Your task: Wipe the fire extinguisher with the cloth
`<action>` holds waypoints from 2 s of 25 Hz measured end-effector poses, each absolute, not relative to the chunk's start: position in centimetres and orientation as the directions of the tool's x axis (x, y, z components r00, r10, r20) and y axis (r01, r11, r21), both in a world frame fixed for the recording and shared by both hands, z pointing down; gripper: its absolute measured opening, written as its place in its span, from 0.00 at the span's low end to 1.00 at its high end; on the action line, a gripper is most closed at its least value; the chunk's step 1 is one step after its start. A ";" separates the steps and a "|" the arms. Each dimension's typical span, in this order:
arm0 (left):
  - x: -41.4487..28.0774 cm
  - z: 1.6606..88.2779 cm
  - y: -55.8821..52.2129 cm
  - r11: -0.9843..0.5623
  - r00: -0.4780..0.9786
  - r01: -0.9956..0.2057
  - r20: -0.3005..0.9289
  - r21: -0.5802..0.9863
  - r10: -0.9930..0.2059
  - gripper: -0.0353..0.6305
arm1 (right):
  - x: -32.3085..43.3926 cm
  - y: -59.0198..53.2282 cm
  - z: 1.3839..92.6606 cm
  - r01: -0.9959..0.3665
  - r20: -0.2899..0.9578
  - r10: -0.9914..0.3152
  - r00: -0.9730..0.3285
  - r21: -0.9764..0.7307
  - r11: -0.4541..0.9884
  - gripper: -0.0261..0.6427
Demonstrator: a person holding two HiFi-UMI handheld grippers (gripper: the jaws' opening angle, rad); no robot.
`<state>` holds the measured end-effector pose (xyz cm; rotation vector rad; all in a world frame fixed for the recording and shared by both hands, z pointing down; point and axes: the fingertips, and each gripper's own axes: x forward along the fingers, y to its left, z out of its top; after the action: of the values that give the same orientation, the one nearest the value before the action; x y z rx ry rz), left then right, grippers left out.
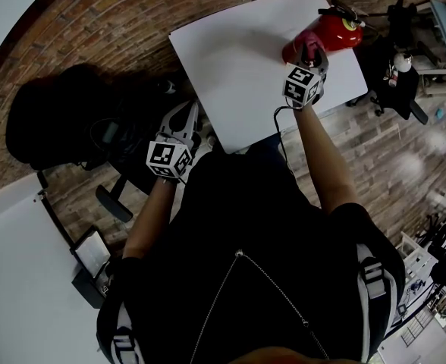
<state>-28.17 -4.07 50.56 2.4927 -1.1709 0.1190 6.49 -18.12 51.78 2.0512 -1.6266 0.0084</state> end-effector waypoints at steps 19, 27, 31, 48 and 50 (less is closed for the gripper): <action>-27.7 51.3 -3.7 -0.578 0.647 -0.761 0.282 0.295 -0.708 0.08 | 6.5 -18.1 57.3 -0.913 0.388 -0.883 0.264 0.397 -0.099 0.20; -27.8 51.6 -3.7 -0.567 0.636 -0.771 0.299 0.291 -0.711 0.08 | 6.6 -18.2 60.7 -0.926 0.448 -0.862 0.238 0.371 -0.063 0.20; -28.0 51.7 -3.8 -0.560 0.629 -0.777 0.306 0.287 -0.715 0.08 | 6.6 -18.1 62.6 -0.934 0.486 -0.843 0.231 0.353 -0.053 0.20; -29.0 51.9 -3.7 -0.530 0.586 -0.810 0.336 0.251 -0.737 0.08 | 6.4 -18.4 70.0 -0.948 0.588 -0.779 0.219 0.316 -0.029 0.20; -29.1 52.1 -3.6 -0.525 0.583 -0.813 0.344 0.254 -0.736 0.08 | 6.5 -18.4 70.8 -0.949 0.602 -0.766 0.224 0.314 -0.031 0.20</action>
<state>-29.14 -3.56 52.08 2.4301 -1.2501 0.2726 6.53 -18.36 70.84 1.8361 -1.5837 0.3509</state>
